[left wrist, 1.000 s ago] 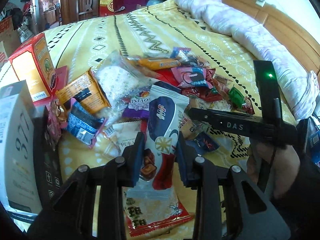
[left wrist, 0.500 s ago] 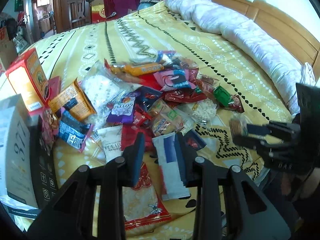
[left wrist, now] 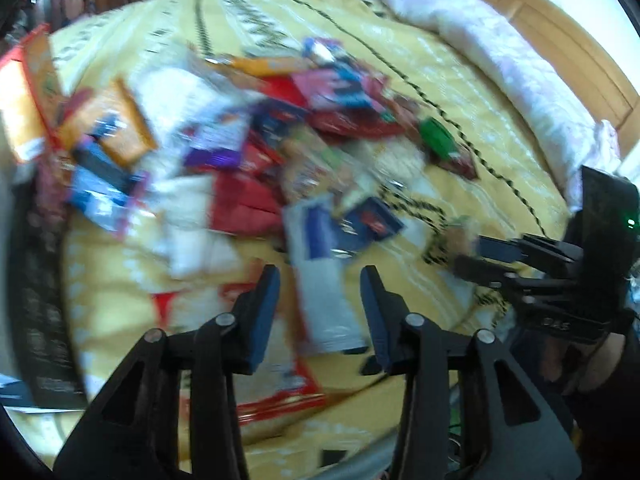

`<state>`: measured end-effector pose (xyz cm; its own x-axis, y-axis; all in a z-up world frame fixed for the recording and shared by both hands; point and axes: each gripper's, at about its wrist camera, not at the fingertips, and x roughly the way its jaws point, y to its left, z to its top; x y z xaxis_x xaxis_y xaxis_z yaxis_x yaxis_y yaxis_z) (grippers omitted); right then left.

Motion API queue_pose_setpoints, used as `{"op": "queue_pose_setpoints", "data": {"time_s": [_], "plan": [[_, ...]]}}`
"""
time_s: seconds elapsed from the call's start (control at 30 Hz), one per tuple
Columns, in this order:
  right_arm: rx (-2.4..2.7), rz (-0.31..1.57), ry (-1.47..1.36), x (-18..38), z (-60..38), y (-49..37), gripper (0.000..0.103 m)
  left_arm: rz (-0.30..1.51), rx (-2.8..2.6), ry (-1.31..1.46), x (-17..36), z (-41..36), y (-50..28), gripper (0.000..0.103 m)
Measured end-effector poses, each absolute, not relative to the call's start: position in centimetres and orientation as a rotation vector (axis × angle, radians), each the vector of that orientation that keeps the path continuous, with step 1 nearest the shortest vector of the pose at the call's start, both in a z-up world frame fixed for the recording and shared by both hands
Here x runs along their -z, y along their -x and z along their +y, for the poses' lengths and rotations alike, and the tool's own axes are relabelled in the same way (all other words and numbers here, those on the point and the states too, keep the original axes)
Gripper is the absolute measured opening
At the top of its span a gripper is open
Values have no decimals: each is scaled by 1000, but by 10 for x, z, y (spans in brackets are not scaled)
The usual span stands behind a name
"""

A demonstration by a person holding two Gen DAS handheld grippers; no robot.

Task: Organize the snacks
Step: 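Grasp a white-green cake packet with the right tool while the left grasps a white-blue bag, then carry both packets over the blue bowl and open both tools to drop them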

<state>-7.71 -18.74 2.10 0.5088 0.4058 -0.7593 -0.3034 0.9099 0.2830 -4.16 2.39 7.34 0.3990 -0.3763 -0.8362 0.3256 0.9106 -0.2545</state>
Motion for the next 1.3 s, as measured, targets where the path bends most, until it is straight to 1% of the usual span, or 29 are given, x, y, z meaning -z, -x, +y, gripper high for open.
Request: {"op": "queue_pose_setpoints", "data": {"time_s": [0.2,0.27,0.3,0.33,0.47,0.53,0.67,0.8,0.97,1.07,1.3], "plan": [[-425,965,-117,-6,-185,72,45,1104,424,43,-47,9,27,46],[-425,968,-114,-4,-184,70,45,1109,415,33,-40,9,23,44],[-425,971,-113,-1,-184,69,45,1112,411,32,-38,9,22,40],[-427,975,-114,0,-184,69,45,1113,402,24,-36,10,23,32],[-432,964,-127,1,-184,70,44,1093,384,10,-38,12,32,27],[-427,946,-131,-4,-185,72,44,1059,377,5,-50,16,38,24],[-424,903,-147,-21,-189,76,44,967,367,-44,-82,21,46,23],[-429,844,-154,-49,-189,78,44,874,322,-53,-116,36,50,23],[-456,763,-124,-88,-175,76,44,765,249,-33,-162,73,57,23],[-486,711,-96,-116,-157,70,44,714,187,-33,-181,94,62,23],[-596,625,-50,-169,-96,59,44,646,41,12,-205,155,77,23]]}}
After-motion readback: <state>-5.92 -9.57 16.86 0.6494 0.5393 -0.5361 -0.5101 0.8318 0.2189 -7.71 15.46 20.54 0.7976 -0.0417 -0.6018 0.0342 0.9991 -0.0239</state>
